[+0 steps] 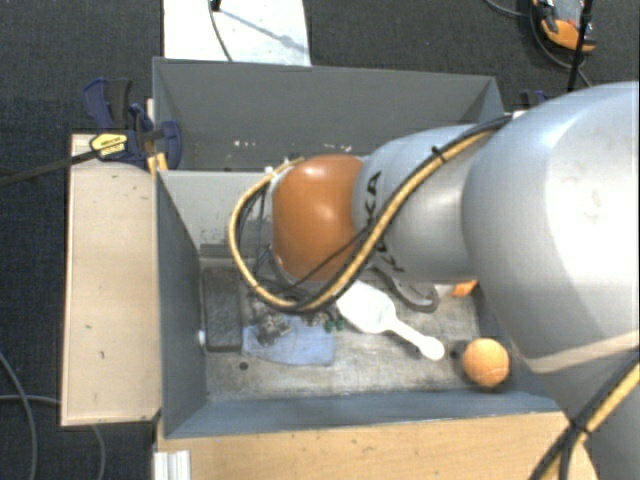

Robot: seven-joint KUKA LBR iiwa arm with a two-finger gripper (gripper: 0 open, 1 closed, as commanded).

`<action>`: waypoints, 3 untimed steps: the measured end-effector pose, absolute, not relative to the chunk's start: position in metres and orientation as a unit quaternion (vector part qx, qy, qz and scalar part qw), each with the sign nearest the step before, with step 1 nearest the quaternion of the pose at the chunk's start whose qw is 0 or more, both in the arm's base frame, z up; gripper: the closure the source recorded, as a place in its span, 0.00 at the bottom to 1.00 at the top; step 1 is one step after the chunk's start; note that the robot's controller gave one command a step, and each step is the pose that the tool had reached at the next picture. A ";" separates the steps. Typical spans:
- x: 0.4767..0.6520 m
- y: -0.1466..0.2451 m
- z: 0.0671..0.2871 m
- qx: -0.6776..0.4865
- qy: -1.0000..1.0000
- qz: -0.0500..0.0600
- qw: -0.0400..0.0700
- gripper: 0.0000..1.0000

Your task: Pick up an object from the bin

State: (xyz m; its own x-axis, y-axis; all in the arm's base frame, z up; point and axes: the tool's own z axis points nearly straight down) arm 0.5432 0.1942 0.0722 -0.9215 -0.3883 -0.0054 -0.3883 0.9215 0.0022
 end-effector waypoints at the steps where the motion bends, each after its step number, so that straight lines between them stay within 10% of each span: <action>1: 0.535 0.192 0.106 -0.187 0.982 0.001 -0.001 1.00; 3: 0.531 0.199 0.207 -0.179 0.984 0.001 0.004 1.00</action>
Offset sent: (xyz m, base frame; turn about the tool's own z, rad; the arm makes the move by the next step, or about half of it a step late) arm -0.0002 0.0120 0.1287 0.0709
